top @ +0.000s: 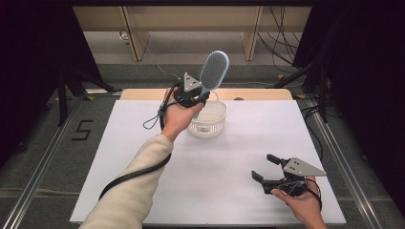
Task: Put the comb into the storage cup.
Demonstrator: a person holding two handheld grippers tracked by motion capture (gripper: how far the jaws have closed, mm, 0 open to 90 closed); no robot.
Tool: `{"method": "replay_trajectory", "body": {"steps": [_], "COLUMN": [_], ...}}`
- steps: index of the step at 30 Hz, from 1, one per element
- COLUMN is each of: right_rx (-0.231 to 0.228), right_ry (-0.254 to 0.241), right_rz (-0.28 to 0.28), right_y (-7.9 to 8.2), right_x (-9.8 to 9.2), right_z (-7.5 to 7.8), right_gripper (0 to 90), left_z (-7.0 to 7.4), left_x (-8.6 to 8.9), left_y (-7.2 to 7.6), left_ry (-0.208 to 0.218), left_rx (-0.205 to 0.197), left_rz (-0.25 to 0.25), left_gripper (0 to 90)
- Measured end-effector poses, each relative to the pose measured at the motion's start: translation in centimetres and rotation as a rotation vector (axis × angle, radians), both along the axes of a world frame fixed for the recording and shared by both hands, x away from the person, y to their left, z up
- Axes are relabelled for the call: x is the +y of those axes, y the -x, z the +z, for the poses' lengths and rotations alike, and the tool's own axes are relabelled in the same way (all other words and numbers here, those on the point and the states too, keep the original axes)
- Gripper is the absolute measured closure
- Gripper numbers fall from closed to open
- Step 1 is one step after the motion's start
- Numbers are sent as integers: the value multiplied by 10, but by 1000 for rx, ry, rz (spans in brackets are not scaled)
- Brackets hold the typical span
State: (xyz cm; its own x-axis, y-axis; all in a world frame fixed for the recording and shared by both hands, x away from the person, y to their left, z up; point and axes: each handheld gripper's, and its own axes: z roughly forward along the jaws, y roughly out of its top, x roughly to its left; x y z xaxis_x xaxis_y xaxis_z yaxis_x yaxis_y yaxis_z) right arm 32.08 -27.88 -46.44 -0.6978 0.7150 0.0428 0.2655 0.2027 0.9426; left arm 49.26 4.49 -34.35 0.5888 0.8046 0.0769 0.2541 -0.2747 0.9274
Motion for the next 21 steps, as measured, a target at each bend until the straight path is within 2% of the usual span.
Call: {"method": "replay_trajectory", "body": {"steps": [21], "right_rx": [1], "right_ry": [-4], "right_rz": [1], "right_y": [0], "right_x": [0], "right_z": [0], "right_gripper": [150], "left_z": [-6], "left_x": [2], "left_y": [-7], "left_ry": [0], "left_rx": [8], "left_rz": [14], "left_gripper": [696]}}
